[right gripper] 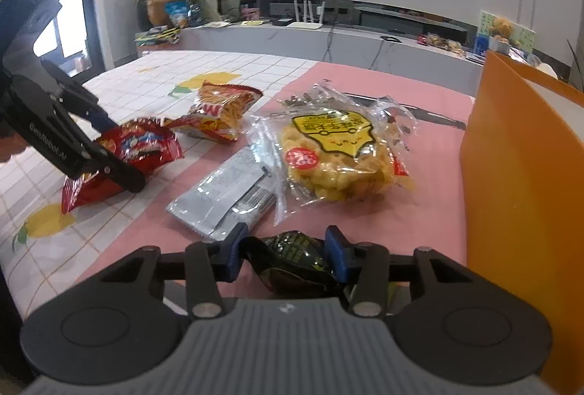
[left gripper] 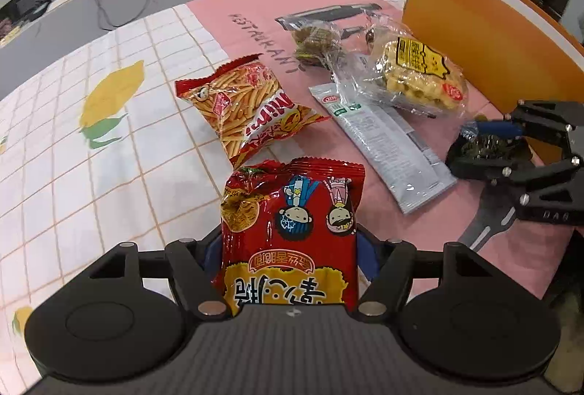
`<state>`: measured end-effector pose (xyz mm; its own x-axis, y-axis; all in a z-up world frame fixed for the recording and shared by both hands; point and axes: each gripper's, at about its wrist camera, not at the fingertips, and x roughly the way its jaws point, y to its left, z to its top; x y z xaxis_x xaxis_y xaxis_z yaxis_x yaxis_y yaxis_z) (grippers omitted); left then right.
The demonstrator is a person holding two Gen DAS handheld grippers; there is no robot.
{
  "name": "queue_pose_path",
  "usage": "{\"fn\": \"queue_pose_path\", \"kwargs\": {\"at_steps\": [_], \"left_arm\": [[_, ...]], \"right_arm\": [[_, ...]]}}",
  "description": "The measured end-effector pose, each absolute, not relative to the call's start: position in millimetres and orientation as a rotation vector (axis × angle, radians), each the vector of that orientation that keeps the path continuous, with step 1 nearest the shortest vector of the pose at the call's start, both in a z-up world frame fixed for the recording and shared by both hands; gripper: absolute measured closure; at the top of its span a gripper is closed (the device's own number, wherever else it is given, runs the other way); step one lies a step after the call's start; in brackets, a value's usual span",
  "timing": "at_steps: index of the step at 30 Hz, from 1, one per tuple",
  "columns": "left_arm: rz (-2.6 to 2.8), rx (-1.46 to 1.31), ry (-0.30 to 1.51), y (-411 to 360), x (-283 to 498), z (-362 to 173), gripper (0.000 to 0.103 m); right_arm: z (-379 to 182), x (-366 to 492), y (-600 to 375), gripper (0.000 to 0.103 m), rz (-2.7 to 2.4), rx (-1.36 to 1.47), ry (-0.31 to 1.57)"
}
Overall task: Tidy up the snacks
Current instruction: 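Carry the red bag over the box with left tool while right tool lowers seaweed into it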
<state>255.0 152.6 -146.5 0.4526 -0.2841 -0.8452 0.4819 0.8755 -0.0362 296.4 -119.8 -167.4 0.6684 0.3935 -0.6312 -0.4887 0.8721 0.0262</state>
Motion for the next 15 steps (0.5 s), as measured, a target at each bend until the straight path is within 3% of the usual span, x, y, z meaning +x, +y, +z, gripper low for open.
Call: {"fn": "queue_pose_path", "kwargs": {"at_steps": [15], "left_arm": [[-0.374, -0.008, 0.737, 139, 193, -98, 0.023]], "right_arm": [[-142, 279, -118, 0.059, 0.526, -0.143, 0.589]]}}
